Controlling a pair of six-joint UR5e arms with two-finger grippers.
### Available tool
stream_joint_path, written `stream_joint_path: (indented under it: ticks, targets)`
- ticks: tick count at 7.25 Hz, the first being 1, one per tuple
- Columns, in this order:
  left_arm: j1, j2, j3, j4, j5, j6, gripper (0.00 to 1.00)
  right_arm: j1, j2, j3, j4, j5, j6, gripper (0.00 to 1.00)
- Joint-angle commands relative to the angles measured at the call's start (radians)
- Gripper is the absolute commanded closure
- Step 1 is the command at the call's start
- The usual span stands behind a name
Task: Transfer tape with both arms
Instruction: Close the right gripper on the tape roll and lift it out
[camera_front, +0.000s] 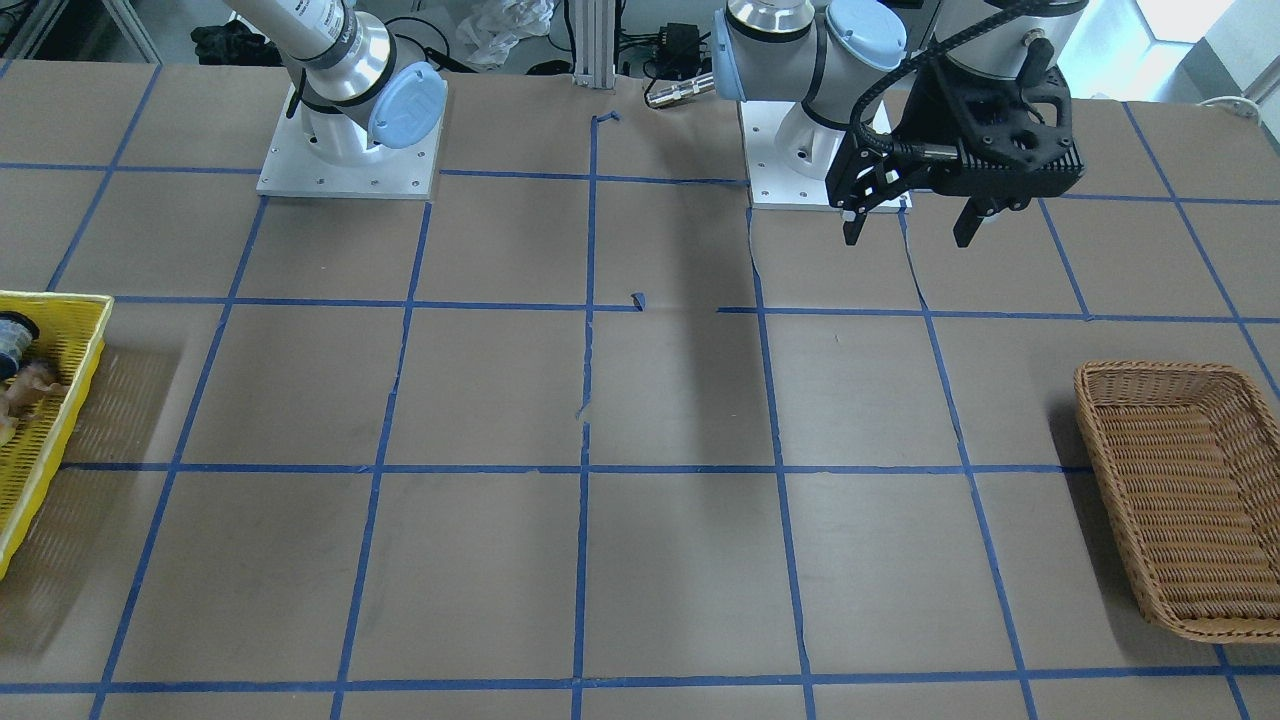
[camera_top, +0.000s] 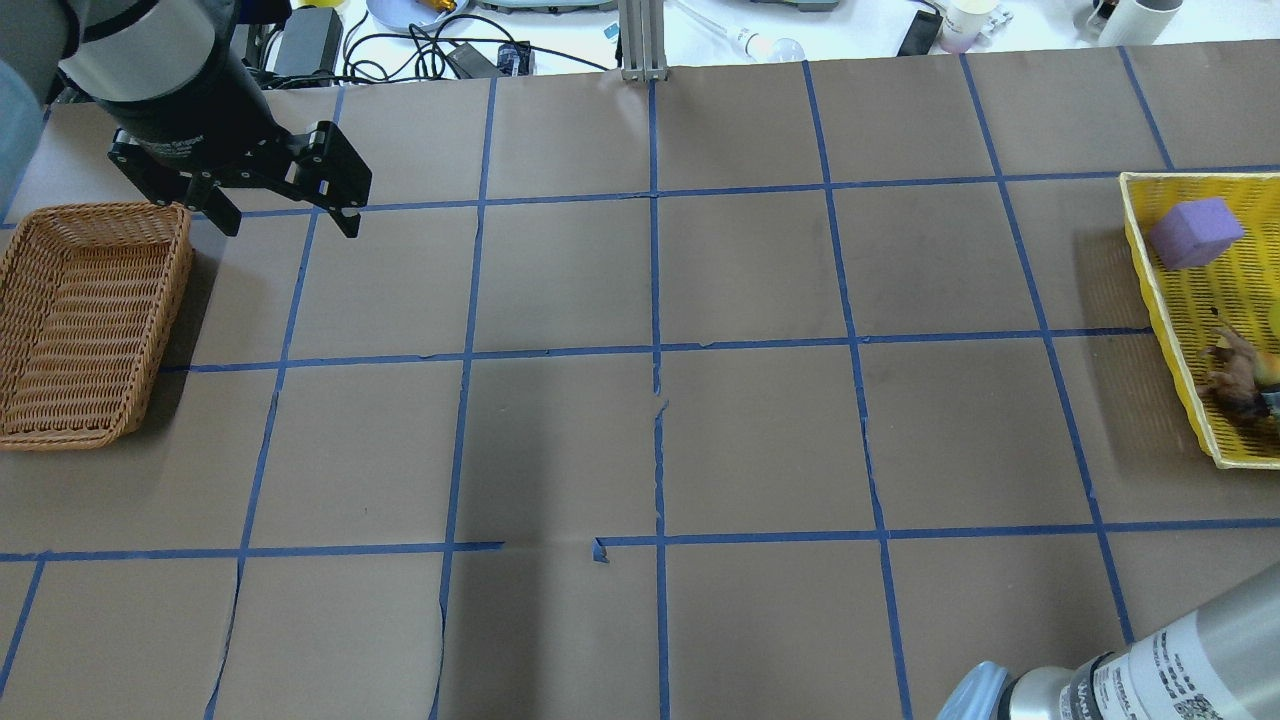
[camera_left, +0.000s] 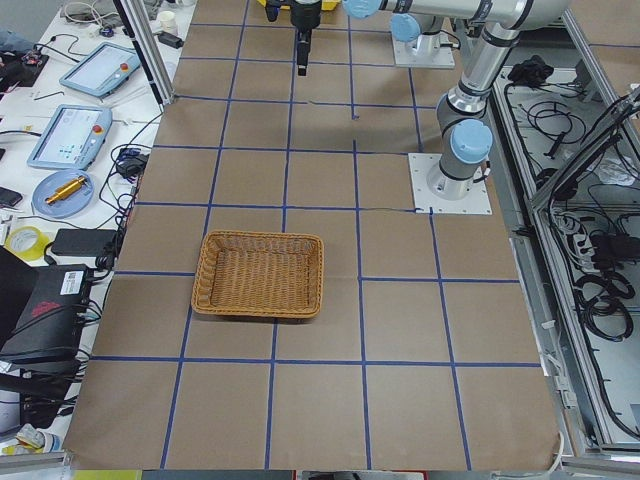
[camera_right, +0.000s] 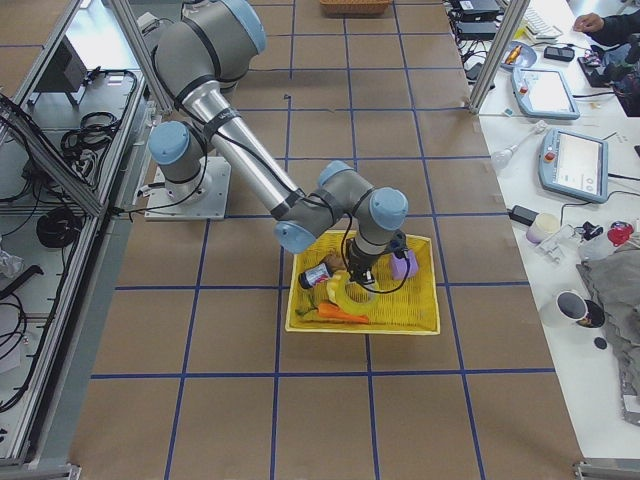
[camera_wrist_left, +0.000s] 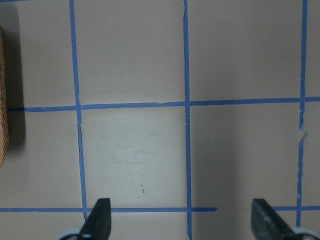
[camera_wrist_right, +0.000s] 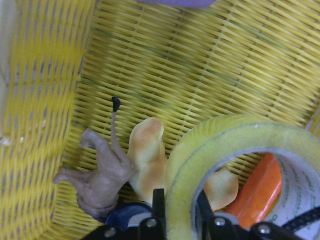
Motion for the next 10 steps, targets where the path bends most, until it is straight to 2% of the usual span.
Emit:
stream_joint_path:
  ticks: [1, 2, 3, 6, 8, 9, 10]
  targets:
    - [0.000, 0.000, 0.001, 0.000, -0.001, 0.000, 0.00, 0.068, -0.111, -0.003, 0.078, -0.024, 0.058, 1.00]
    - [-0.001, 0.000, -0.001, 0.000, 0.000, 0.000, 0.00, 0.148, -0.196, -0.004, 0.123, -0.033, 0.084, 1.00]
    - [-0.002, 0.000, 0.001, 0.000, -0.001, 0.000, 0.00, 0.266, -0.241, -0.004, 0.178, -0.020, 0.230, 1.00]
    - [0.000, 0.000, -0.001, 0.000, 0.000, 0.000, 0.00, 0.725, -0.205, -0.003, 0.152, 0.068, 0.931, 1.00]
    - [-0.002, 0.000, -0.001, 0.000, 0.000, 0.000, 0.00, 0.977, -0.094, -0.004, 0.001, 0.069, 1.276, 1.00]
    - [-0.002, 0.000, -0.001, 0.000, 0.000, 0.000, 0.00, 1.062, -0.014, -0.004, -0.135, 0.069, 1.412, 1.00]
    - [-0.002, 0.000, -0.001, 0.000, -0.001, 0.000, 0.00, 1.108, 0.041, -0.004, -0.191, 0.069, 1.492, 1.00]
